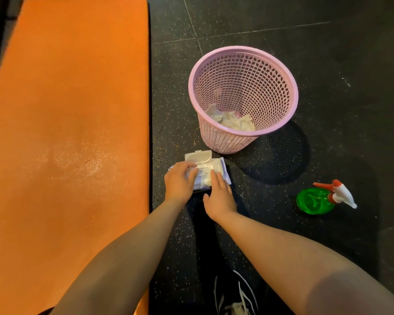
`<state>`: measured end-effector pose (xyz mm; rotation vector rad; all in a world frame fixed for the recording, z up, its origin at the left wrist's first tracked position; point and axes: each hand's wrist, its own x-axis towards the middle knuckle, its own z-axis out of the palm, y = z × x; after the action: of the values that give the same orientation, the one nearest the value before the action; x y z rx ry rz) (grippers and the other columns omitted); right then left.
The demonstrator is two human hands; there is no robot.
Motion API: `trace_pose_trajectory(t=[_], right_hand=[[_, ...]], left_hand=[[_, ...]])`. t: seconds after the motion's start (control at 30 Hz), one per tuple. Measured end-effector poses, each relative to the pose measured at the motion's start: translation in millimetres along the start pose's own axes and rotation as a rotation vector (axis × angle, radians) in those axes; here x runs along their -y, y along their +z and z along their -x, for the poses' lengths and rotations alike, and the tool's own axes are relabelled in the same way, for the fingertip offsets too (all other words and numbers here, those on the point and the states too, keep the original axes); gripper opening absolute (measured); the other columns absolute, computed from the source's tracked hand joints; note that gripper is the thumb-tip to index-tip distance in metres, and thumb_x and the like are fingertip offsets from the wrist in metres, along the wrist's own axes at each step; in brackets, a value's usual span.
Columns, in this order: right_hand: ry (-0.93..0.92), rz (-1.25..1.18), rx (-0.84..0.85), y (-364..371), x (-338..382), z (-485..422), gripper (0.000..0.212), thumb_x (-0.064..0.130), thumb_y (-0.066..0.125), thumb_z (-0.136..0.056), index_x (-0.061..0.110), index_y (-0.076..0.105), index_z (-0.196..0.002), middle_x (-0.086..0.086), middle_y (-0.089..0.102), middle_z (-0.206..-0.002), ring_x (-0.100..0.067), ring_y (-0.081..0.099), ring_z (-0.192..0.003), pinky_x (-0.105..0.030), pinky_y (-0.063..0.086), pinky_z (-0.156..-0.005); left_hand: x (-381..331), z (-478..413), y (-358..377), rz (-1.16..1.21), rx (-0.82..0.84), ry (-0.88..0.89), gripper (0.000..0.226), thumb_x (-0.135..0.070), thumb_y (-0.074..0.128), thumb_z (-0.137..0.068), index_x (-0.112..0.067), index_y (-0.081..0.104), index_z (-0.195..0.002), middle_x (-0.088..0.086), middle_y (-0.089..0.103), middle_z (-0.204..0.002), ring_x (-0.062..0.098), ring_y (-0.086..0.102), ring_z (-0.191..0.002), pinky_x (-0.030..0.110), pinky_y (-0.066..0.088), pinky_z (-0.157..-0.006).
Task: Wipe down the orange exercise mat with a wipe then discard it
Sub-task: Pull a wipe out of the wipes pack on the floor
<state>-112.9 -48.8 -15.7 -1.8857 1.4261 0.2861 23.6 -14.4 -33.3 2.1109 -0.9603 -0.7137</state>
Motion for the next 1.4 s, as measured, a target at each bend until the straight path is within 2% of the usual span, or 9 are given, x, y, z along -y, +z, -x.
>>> trace_pose_trajectory(t=[0.1, 0.23, 0.37, 0.53, 0.87, 1.07, 1.17, 1.27, 1.4], right_hand=[[-0.004, 0.040, 0.035, -0.8, -1.4, -4.3, 0.073, 0.027, 0.048, -0.105, 0.030, 0.002, -0.162, 0.008, -0.004, -0.170, -0.021, 0.002, -0.155, -0.045, 0.028, -0.121], [0.000, 0.041, 0.041, -4.7, -2.1, -9.3, 0.070, 0.028, 0.049, -0.105, 0.032, 0.008, -0.162, 0.009, 0.001, -0.170, -0.022, 0.009, -0.155, -0.046, 0.031, -0.119], [-0.010, 0.000, 0.046, -6.9, -8.1, -12.0, 0.069, 0.028, 0.051, -0.105, 0.033, 0.012, -0.162, 0.008, 0.006, -0.169, -0.023, 0.014, -0.154, -0.047, 0.031, -0.120], [-0.017, -0.067, 0.084, -8.7, -11.5, -11.4, 0.071, 0.025, 0.052, -0.104, 0.031, 0.011, -0.162, 0.007, 0.003, -0.170, -0.022, 0.011, -0.155, -0.044, 0.026, -0.123], [0.014, -0.146, 0.113, -6.0, -5.3, -9.2, 0.078, 0.020, 0.056, -0.102, 0.028, 0.008, -0.163, 0.007, -0.005, -0.170, -0.021, 0.001, -0.157, -0.045, 0.019, -0.126], [0.010, -0.044, 0.141, -1.4, -3.9, -1.7, 0.080, 0.023, 0.055, -0.103, 0.029, 0.002, -0.163, 0.005, -0.010, -0.170, -0.022, -0.007, -0.156, -0.045, 0.017, -0.125], [0.013, -0.036, 0.145, -1.1, -2.9, 0.0, 0.080, 0.023, 0.054, -0.103, 0.029, 0.000, -0.163, 0.005, -0.012, -0.169, -0.023, -0.009, -0.156, -0.045, 0.017, -0.124], [0.008, -0.070, 0.124, -1.2, -4.1, -2.0, 0.080, 0.024, 0.057, -0.102, 0.029, 0.004, -0.162, 0.005, -0.008, -0.170, -0.022, -0.005, -0.157, -0.044, 0.017, -0.125], [0.007, -0.171, 0.112, -0.8, -8.0, -2.3, 0.081, 0.024, 0.061, -0.100, 0.031, 0.009, -0.162, 0.007, -0.004, -0.170, -0.021, 0.000, -0.157, -0.044, 0.017, -0.126]], left_hand=[[4.4, 1.6, 6.1, -0.290, 0.173, 0.089, 0.042, -0.031, 0.057, -0.100, -0.036, 0.052, -0.141, -0.008, 0.044, -0.149, 0.017, 0.036, -0.137, 0.043, 0.021, -0.110], [-0.9, 2.7, 11.1, -0.456, 0.274, 0.111, 0.036, -0.041, 0.048, -0.103, -0.048, 0.052, -0.138, -0.008, 0.029, -0.158, 0.023, 0.021, -0.143, 0.047, 0.013, -0.113], [-5.0, 1.7, 15.4, -0.481, 0.265, 0.119, 0.031, -0.043, 0.047, -0.103, -0.051, 0.055, -0.132, -0.008, 0.029, -0.156, 0.026, 0.022, -0.141, 0.050, 0.014, -0.112], [-3.5, 1.4, 19.5, -0.452, 0.182, 0.095, 0.019, -0.047, 0.049, -0.099, -0.042, 0.058, -0.114, -0.008, 0.035, -0.145, 0.027, 0.032, -0.131, 0.048, 0.021, -0.104], [-14.1, -2.5, 23.1, -0.489, 0.082, 0.057, 0.024, -0.051, 0.060, -0.091, -0.033, 0.065, -0.107, -0.010, 0.047, -0.131, 0.021, 0.039, -0.123, 0.046, 0.024, -0.102], [-19.6, -5.2, 24.4, -0.508, 0.029, 0.036, 0.021, -0.041, 0.056, -0.094, -0.030, 0.072, -0.104, -0.009, 0.051, -0.129, 0.019, 0.041, -0.120, 0.042, 0.021, -0.100], [-21.8, -4.2, 24.4, -0.554, 0.042, 0.087, 0.026, -0.035, 0.050, -0.098, -0.030, 0.068, -0.116, -0.007, 0.052, -0.134, 0.021, 0.042, -0.122, 0.041, 0.017, -0.099], [-15.2, 0.4, 26.6, -0.563, 0.102, 0.135, 0.036, -0.024, 0.050, -0.098, -0.035, 0.058, -0.131, -0.006, 0.050, -0.138, 0.026, 0.041, -0.122, 0.041, 0.023, -0.098], [-2.2, 0.6, 25.9, -0.449, 0.100, 0.195, 0.030, -0.016, 0.056, -0.094, -0.027, 0.071, -0.117, -0.001, 0.054, -0.129, 0.031, 0.047, -0.112, 0.041, 0.033, -0.094]])
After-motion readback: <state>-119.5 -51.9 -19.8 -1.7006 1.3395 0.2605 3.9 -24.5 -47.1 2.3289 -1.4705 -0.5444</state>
